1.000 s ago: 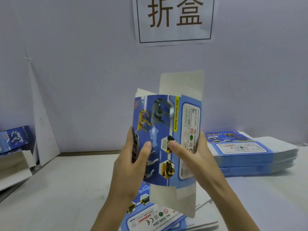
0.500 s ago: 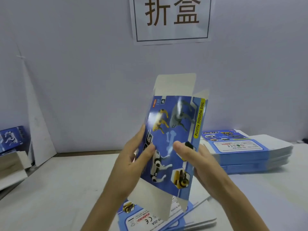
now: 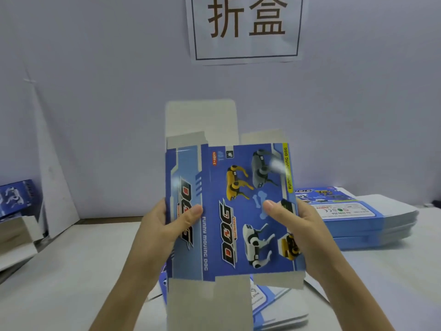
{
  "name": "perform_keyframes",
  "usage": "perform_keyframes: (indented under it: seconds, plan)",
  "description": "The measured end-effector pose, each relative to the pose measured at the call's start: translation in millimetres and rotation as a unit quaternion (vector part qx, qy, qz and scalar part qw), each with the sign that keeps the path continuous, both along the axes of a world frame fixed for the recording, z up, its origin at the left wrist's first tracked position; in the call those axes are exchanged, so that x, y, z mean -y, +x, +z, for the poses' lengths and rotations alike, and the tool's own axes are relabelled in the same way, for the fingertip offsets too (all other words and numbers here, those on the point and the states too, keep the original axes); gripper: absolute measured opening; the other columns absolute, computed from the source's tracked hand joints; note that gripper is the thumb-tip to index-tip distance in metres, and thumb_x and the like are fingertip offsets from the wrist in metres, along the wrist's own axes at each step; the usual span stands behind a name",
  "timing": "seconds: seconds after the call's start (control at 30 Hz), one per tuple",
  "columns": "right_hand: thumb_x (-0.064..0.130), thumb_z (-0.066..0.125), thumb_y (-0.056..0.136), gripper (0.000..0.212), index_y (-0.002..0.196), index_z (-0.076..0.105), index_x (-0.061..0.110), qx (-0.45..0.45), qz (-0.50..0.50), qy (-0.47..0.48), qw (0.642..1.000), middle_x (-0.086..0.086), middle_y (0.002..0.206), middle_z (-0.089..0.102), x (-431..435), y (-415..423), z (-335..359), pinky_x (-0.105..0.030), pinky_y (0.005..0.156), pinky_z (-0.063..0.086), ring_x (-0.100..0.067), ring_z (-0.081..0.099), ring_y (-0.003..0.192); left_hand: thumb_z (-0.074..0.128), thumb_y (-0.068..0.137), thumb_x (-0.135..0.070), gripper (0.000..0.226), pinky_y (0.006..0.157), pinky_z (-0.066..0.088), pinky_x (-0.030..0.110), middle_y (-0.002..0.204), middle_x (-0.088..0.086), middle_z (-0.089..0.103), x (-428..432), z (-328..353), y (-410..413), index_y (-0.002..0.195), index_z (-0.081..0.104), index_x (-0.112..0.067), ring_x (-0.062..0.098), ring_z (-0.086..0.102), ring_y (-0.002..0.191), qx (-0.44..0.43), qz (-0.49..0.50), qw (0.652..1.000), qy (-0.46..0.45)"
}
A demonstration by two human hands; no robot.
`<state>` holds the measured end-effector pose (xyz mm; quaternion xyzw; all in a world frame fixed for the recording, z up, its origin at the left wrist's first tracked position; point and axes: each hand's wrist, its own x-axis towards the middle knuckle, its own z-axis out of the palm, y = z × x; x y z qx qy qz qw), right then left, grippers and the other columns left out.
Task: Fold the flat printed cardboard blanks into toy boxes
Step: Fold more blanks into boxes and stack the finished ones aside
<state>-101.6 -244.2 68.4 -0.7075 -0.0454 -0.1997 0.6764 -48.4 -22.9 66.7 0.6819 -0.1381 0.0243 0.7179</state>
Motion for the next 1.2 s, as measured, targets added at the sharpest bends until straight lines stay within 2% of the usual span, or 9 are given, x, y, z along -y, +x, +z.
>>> perform_keyframes:
  seconds: [0.07, 0.13, 0.3, 0.47, 0.57, 0.73, 0.87, 0.97, 1.2]
  plan:
    - [0.041, 0.069, 0.067, 0.035, 0.092, 0.069, 0.016, 0.018, 0.000, 0.002, 1.000, -0.004, 0.081, 0.076, 2.4, -2.4, 2.5, -0.017, 0.054, 0.052, -0.018, 0.073, 0.073, 0.074, 0.060, -0.041, 0.051, 0.065, 0.061, 0.041, 0.091, 0.003, 0.076, 2.0, -0.3, -1.0, 0.105, 0.062, -0.020, 0.024, 0.074, 0.078, 0.003, 0.004, 1.000, 0.000]
    - [0.037, 0.066, 0.069, 0.029, 0.092, 0.068, 0.018, 0.028, -0.009, -0.001, 1.000, -0.003, 0.083, 0.076, 2.9, -2.2, 2.4, -0.023, 0.059, 0.057, -0.019, 0.073, 0.076, 0.073, 0.061, -0.036, 0.045, 0.064, 0.061, 0.040, 0.088, 0.002, 0.076, 3.1, -1.3, -0.7, 0.101, 0.063, -0.018, 0.023, 0.074, 0.075, 0.011, 0.030, 0.999, 0.000]
    - [0.037, 0.067, 0.069, 0.032, 0.085, 0.066, 0.010, 0.030, -0.013, 0.000, 0.999, -0.002, 0.073, 0.075, -1.6, -2.7, 3.2, -0.016, 0.053, 0.051, -0.012, 0.071, 0.065, 0.073, 0.061, -0.039, 0.050, 0.065, 0.061, 0.041, 0.090, 0.003, 0.076, -3.2, 2.6, -0.3, 0.104, 0.060, -0.018, 0.026, 0.074, 0.078, 0.009, -0.001, 1.000, 0.011]
    - [0.039, 0.068, 0.069, 0.041, 0.098, 0.066, 0.009, 0.036, -0.029, -0.009, 0.999, -0.004, 0.085, 0.075, -4.4, 0.6, 0.7, -0.022, 0.063, 0.057, -0.018, 0.073, 0.077, 0.070, 0.065, -0.038, 0.047, 0.069, 0.060, 0.044, 0.092, 0.001, 0.075, -5.7, 1.4, 1.6, 0.107, 0.058, -0.021, 0.024, 0.073, 0.080, 0.029, 0.020, 0.999, 0.012]
    - [0.036, 0.067, 0.073, 0.032, 0.096, 0.066, 0.012, 0.037, -0.028, -0.003, 0.999, -0.003, 0.083, 0.076, -5.1, -0.8, 1.5, -0.024, 0.061, 0.057, -0.017, 0.073, 0.075, 0.069, 0.068, -0.038, 0.045, 0.072, 0.060, 0.047, 0.093, 0.002, 0.075, -2.8, 0.3, 1.1, 0.108, 0.058, -0.021, 0.024, 0.073, 0.080, 0.032, 0.027, 0.999, 0.009]
    - [0.042, 0.068, 0.069, 0.044, 0.094, 0.064, 0.006, 0.044, -0.043, -0.010, 0.998, -0.012, 0.079, 0.073, -4.0, -0.9, 1.6, -0.020, 0.050, 0.050, -0.018, 0.070, 0.065, 0.068, 0.068, -0.039, 0.044, 0.066, 0.061, 0.041, 0.094, -0.001, 0.075, -2.7, 0.3, 1.4, 0.108, 0.056, -0.023, 0.022, 0.073, 0.082, 0.031, 0.003, 0.999, 0.012]
    - [0.034, 0.066, 0.075, 0.026, 0.090, 0.065, 0.011, 0.065, -0.037, -0.005, 0.997, -0.003, 0.073, 0.074, -5.5, -1.1, 1.0, -0.019, 0.053, 0.052, -0.016, 0.072, 0.065, 0.067, 0.068, -0.037, 0.040, 0.056, 0.060, 0.032, 0.090, -0.004, 0.074, -4.6, 1.1, 0.7, 0.105, 0.056, -0.025, 0.018, 0.073, 0.078, 0.043, 0.022, 0.999, 0.002]
    - [0.040, 0.068, 0.071, 0.035, 0.091, 0.065, 0.011, 0.066, -0.032, -0.001, 0.997, -0.004, 0.077, 0.074, -7.0, 0.6, -0.3, -0.020, 0.054, 0.053, -0.016, 0.072, 0.070, 0.067, 0.069, -0.035, 0.040, 0.055, 0.059, 0.029, 0.092, -0.004, 0.075, -7.6, 4.2, -0.3, 0.106, 0.057, -0.025, 0.018, 0.073, 0.079, 0.056, 0.004, 0.998, 0.005]
    - [0.030, 0.067, 0.080, 0.023, 0.096, 0.065, 0.013, 0.060, -0.034, 0.006, 0.998, -0.003, 0.081, 0.075, -8.6, 2.0, -2.5, -0.023, 0.058, 0.056, -0.017, 0.073, 0.073, 0.067, 0.069, -0.036, 0.037, 0.054, 0.058, 0.026, 0.090, -0.007, 0.075, -8.9, 5.4, -1.3, 0.104, 0.057, -0.026, 0.016, 0.073, 0.079, 0.075, 0.007, 0.997, 0.025]
